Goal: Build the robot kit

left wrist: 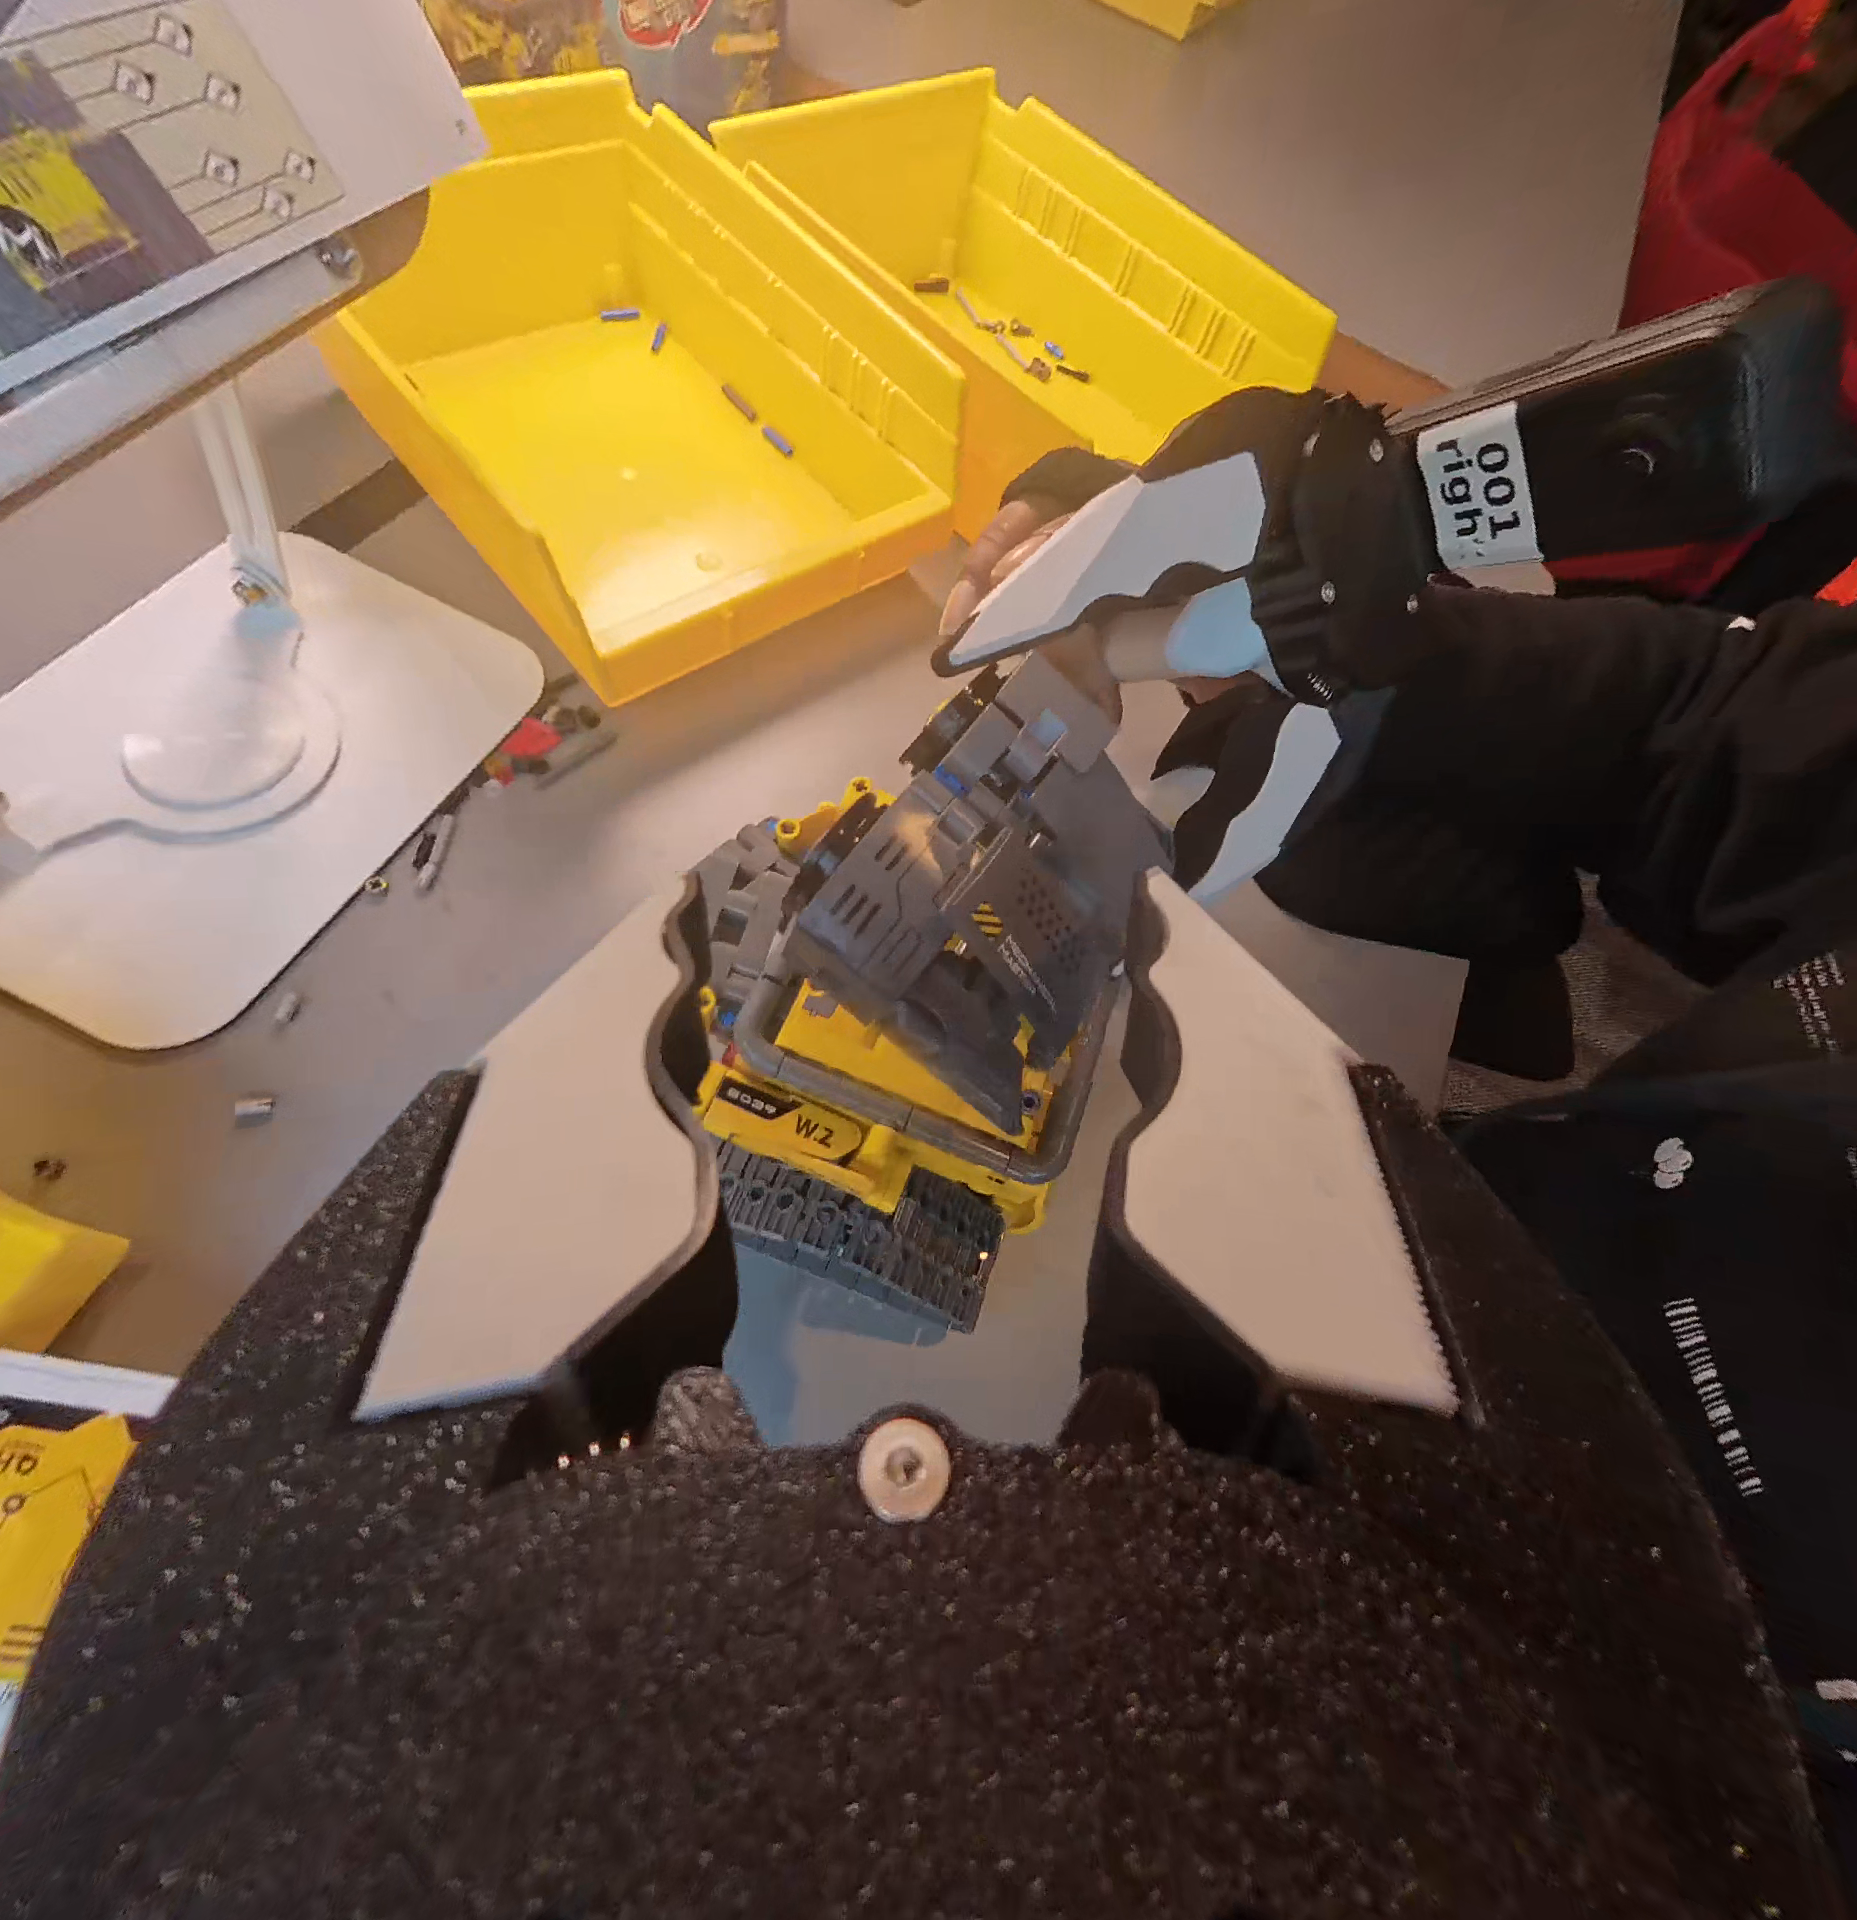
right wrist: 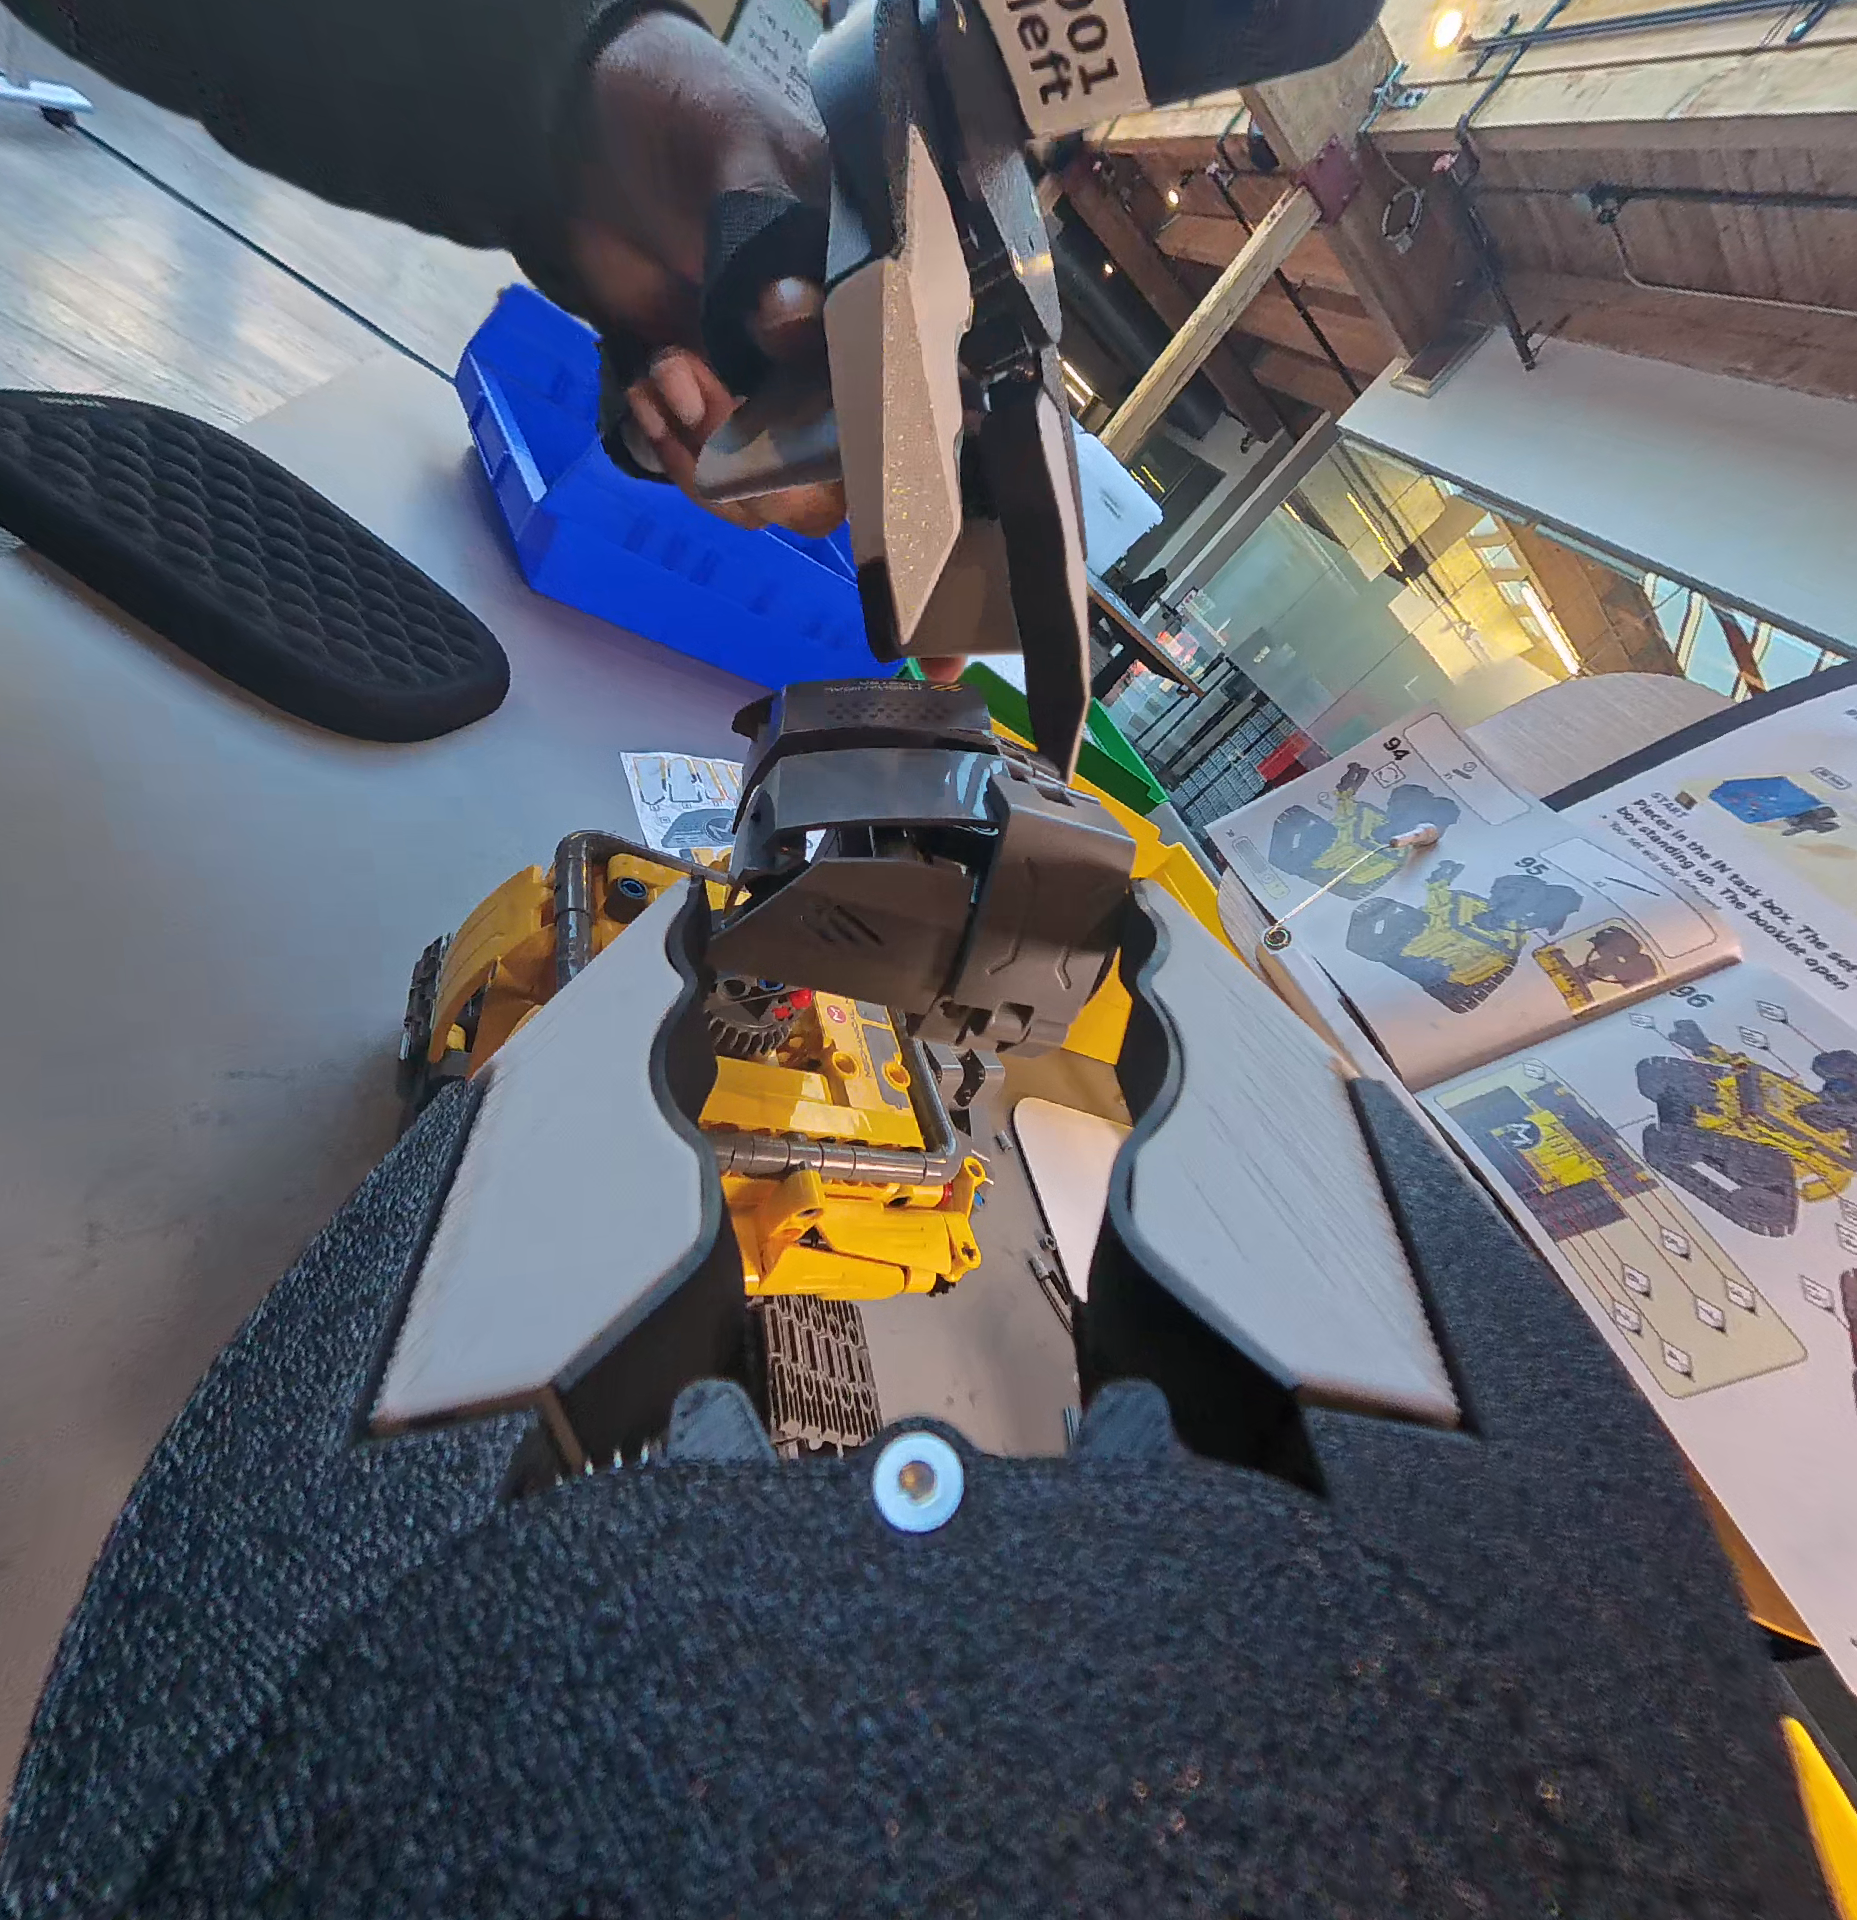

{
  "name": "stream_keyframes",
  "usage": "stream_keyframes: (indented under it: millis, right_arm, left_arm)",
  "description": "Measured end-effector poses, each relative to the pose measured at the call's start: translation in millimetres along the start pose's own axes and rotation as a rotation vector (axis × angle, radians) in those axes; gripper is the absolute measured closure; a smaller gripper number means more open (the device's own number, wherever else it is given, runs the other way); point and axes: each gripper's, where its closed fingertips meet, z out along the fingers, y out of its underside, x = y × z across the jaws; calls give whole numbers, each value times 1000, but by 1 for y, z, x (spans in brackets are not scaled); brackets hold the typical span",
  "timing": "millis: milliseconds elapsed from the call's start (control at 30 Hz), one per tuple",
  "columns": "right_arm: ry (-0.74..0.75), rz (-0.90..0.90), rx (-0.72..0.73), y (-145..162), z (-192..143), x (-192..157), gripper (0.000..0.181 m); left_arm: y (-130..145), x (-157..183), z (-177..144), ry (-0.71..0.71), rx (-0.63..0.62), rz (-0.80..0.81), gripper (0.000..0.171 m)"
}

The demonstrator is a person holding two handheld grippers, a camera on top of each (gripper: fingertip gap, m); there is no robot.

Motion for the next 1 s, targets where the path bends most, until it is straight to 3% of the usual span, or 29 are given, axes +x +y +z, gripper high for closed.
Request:
stream_keyframes:
  millis: [167,367,500,600,733,1000]
  right_arm:
    - [-3,-3,8,-1,-1,-1,103]
    - [-10,-20,24,-2,-2,-2,103]
    - [-10,-33,19,-2,-2,-2,103]
    - [-10,-23,21,-1,-2,-2,103]
    - [-14,-22,26,-2,-2,-2,103]
    - [-9,-12,28,0,-2,-1,103]
  left_arm:
    - [2,-12,4,58,26,10,95]
    - [-5,-13,6,195,97,-152,119]
    - [-9,-20,2,228,138,-219,122]
    - [-19,-8,-7,285,205,-173,113]
    - [4,3,8,260,99,30,84]
    - [9,7,12,521,162,-218,116]
